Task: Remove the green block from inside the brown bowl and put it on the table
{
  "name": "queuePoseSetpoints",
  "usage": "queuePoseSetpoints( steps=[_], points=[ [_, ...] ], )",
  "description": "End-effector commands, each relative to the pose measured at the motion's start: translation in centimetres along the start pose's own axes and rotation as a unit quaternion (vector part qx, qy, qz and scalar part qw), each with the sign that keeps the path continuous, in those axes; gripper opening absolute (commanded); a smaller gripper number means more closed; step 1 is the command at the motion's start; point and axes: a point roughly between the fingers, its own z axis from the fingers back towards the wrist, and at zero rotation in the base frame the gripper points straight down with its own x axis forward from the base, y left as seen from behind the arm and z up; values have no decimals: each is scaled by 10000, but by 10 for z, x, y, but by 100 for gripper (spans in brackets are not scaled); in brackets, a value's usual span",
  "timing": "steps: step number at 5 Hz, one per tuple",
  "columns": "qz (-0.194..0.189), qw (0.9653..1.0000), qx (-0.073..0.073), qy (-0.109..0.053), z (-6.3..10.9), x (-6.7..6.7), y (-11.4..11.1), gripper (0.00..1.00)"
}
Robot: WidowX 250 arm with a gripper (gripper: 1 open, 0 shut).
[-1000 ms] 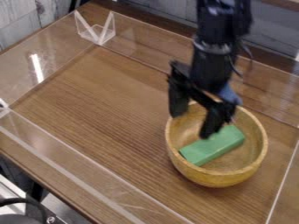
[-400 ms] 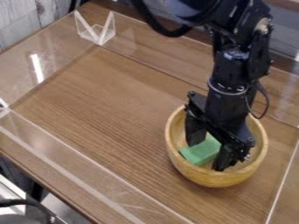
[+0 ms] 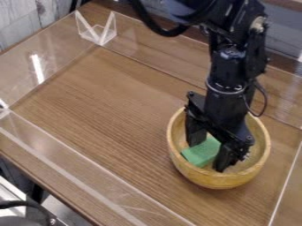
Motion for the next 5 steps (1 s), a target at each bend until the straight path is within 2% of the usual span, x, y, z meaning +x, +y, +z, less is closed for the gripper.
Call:
queuePoseSetpoints(
  steps=[1,5],
  points=[
    [-20,9996,-15,-290,12,5,4,100],
    [105,9992,-157,-356,2,5,10,100]
  ],
)
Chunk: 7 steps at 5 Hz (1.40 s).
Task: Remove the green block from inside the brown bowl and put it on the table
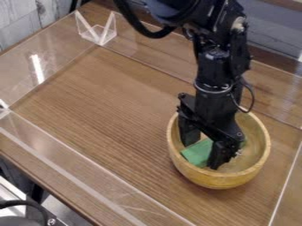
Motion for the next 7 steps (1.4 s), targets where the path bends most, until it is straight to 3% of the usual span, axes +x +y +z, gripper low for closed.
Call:
queuePoseSetpoints(
  steps=[1,2,3,7],
  points=[
    [9,9998,1,-178,4,5,4,100],
    [33,9998,-13,-195,1,5,5,100],
    [56,9998,-27,-212,-2,6,5,0],
    [251,9995,-121,-130,8,2,-1,0]
  ],
)
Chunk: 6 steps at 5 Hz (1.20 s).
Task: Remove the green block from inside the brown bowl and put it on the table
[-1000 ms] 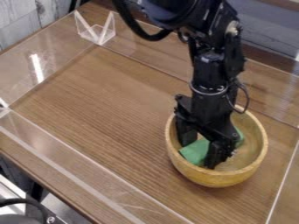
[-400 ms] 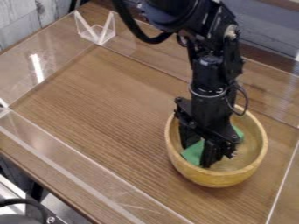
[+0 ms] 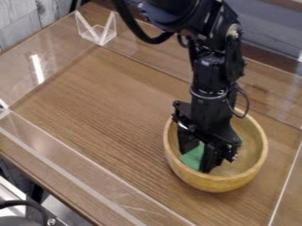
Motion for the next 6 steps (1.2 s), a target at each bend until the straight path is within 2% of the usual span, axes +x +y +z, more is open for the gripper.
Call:
queuePoseSetpoints(
  steps=[1,6],
  points=[
    [0,9994,4,-334,21,7,-2,0],
    [237,9990,-105,-356,51,1,-5,0]
  ],
)
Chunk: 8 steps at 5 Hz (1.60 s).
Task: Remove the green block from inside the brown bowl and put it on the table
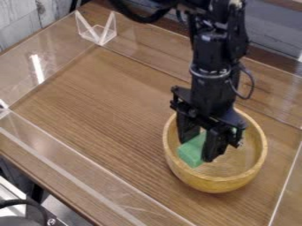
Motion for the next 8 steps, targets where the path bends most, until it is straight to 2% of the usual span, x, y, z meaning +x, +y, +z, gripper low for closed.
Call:
queuePoseSetpoints(
  steps=[1,2,3,4,6,7,8],
  points=[
    [179,9989,-6,-430,34,8,-1,0],
    [642,9956,80,-677,86,7,6,0],
    [991,9908,169,-905,125,8,19,0],
    [960,9911,177,-900,118,-5,-1,0],
    [804,9925,197,-900,97,-20,-29,0],
    [730,9928,227,-924,80,-22,-59,0],
    [840,9913,249,-984,70,-19,-61,0]
  ],
)
